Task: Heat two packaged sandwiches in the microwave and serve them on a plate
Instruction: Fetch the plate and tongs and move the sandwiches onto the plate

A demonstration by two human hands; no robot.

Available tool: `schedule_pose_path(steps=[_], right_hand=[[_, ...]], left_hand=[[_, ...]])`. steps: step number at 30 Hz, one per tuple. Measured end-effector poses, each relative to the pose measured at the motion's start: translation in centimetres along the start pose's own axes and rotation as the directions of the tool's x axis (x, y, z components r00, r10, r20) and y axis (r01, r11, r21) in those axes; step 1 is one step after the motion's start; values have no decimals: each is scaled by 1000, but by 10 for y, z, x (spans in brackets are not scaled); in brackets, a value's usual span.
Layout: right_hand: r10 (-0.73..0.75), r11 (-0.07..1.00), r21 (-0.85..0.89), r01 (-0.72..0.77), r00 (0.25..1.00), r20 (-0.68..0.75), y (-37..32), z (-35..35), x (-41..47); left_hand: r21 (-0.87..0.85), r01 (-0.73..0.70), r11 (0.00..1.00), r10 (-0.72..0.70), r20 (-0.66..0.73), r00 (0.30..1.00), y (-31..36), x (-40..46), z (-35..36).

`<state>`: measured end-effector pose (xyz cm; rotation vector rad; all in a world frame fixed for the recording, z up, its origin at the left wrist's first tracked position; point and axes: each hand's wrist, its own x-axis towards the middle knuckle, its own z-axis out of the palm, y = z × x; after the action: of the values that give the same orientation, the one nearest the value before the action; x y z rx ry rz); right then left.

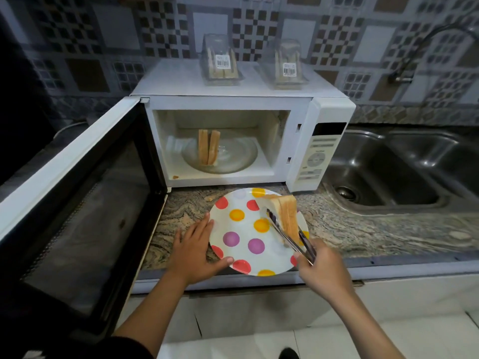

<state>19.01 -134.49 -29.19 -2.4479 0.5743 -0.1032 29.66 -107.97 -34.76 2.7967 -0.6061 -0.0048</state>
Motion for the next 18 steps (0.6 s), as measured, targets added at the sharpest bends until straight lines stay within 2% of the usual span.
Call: schedule_pose_path(steps=[18], right_hand=[[82,993,-73,-88,993,-81,-13,17,-16]], left_hand=[[-8,11,1000,-11,46,999,-2,3,1]])
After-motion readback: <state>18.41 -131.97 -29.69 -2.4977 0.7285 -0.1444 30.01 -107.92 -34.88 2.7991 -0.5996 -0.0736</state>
